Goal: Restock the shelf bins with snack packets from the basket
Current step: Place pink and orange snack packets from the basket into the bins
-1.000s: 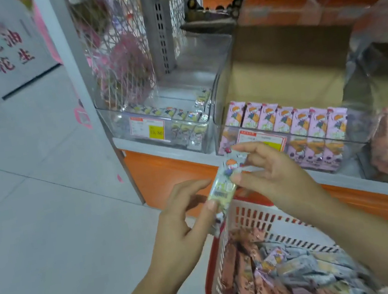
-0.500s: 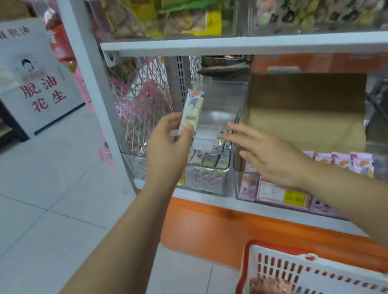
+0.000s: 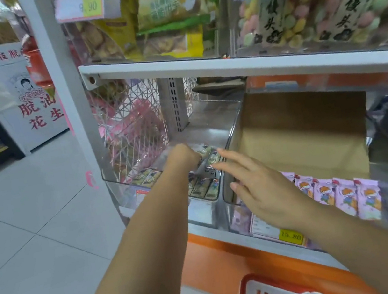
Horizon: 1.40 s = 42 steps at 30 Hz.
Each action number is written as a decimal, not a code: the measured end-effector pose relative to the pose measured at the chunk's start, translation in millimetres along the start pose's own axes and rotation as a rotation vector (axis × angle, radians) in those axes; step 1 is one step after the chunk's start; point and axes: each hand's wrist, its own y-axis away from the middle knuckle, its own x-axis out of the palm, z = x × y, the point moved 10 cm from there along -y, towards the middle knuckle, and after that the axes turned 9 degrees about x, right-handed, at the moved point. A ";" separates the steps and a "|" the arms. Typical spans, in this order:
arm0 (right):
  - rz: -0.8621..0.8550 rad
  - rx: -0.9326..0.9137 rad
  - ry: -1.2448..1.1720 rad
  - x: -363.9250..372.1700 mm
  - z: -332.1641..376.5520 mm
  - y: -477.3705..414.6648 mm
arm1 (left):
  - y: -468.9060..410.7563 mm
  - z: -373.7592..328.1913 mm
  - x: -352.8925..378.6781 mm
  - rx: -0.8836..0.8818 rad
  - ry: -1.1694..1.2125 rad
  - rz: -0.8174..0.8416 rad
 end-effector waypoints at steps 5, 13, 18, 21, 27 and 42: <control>-0.001 0.001 -0.024 -1.0 0.4 0.5 | 2.0 -4.2 12.6 0.024 -0.185 0.113; -0.006 -0.008 -0.008 -0.5 1.2 0.3 | 5.5 -12.9 40.0 0.202 -0.470 0.371; -0.027 -0.027 0.016 -1.9 3.8 0.6 | 14.2 -21.2 17.7 0.244 -0.328 0.204; -0.029 -0.016 0.059 0.5 1.9 0.9 | 48.1 -42.8 -24.2 0.376 -0.085 -0.156; -0.257 -0.197 0.129 -9.6 30.5 40.0 | 191.4 -34.0 -48.1 0.721 0.327 -0.641; 0.618 0.543 0.153 178.5 -135.1 253.6 | 265.9 99.3 204.3 0.222 0.269 0.101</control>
